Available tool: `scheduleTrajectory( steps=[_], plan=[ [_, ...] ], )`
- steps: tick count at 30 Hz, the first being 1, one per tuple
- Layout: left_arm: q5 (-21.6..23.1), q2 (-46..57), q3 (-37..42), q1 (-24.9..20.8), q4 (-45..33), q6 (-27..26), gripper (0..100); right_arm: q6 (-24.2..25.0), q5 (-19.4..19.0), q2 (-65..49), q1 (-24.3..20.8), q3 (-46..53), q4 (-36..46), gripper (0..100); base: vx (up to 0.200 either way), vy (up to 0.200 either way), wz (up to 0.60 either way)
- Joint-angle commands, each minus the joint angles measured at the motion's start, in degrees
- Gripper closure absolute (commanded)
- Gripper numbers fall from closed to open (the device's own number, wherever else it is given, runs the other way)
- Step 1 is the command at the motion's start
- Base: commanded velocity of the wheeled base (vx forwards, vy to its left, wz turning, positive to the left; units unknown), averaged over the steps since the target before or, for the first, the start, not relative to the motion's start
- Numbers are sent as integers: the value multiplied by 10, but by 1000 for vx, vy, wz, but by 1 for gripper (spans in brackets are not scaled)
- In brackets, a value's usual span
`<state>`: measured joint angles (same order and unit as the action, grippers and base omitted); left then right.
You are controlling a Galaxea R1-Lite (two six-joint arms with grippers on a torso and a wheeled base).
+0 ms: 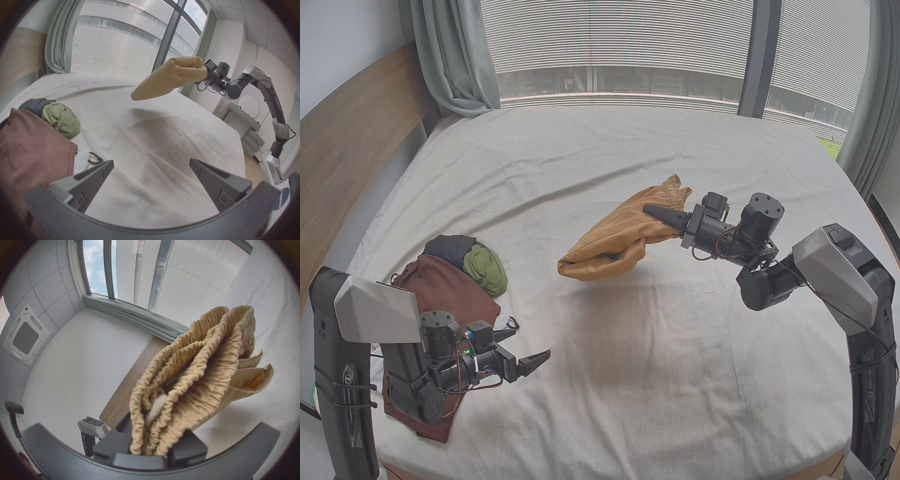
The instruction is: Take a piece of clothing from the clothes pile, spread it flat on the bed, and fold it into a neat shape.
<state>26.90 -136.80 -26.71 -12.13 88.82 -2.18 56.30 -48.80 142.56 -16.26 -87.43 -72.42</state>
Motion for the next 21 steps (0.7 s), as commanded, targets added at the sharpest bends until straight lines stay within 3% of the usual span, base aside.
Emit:
scheduleTrajectory(
  steps=[1, 11, 21],
  plan=[
    [0, -1, 0, 0, 0, 0, 0, 0, 0, 48, 11, -29, 1, 100, 0, 0, 0],
    [1, -14, 3, -1, 0, 0, 0, 0, 1, 91, 18, -15, 0, 100, 0, 0, 0],
    [1, -12, 3, 0, 0, 0, 0, -36, 4, 76, 26, 116, -36, 100, 0, 0, 0]
  ],
)
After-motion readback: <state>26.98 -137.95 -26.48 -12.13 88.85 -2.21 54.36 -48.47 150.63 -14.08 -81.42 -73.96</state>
